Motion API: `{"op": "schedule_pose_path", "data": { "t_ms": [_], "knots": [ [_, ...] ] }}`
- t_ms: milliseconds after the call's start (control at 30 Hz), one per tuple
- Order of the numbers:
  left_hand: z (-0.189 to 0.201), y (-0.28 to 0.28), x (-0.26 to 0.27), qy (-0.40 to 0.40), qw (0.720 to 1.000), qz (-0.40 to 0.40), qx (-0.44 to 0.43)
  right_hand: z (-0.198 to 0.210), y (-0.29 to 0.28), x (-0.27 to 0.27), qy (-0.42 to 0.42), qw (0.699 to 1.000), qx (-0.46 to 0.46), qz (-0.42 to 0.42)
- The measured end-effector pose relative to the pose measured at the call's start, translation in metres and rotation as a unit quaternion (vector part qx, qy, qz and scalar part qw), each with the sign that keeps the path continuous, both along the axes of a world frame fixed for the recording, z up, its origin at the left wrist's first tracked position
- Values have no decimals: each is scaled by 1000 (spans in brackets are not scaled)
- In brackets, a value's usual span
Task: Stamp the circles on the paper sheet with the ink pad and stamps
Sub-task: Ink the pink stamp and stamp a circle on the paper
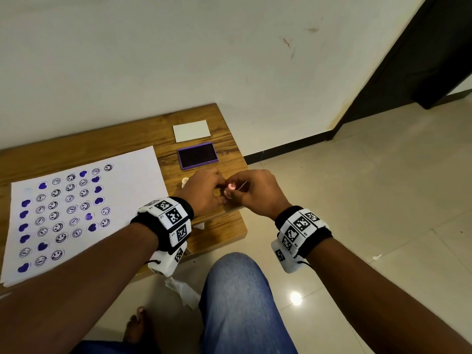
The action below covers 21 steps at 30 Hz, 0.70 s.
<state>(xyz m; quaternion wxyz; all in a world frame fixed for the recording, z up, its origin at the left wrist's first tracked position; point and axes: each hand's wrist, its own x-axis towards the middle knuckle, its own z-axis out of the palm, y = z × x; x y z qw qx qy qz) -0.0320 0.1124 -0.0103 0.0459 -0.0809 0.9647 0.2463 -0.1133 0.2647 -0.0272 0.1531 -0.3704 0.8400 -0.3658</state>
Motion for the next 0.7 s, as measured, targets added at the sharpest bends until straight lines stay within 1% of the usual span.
{"op": "schedule_pose_path", "data": {
  "t_ms": [100, 200, 333, 467, 700],
  "knots": [
    [1, 0, 0, -1, 1000, 1, 0, 1, -1, -1, 28, 999, 20, 9],
    [4, 0, -1, -6, 1000, 0, 1, 4, -2, -1, 83, 995, 41, 32],
    [5, 0, -2, -13, 1000, 1, -5, 7, -3, 3, 121, 990, 51, 41],
    [7, 0, -3, -20, 1000, 1, -3, 4, -2, 7, 132, 990, 41, 33],
    [11, 2, -4, -39, 999, 8, -12, -6, -2, 9, 124, 992, 25, 21]
  ]
}}
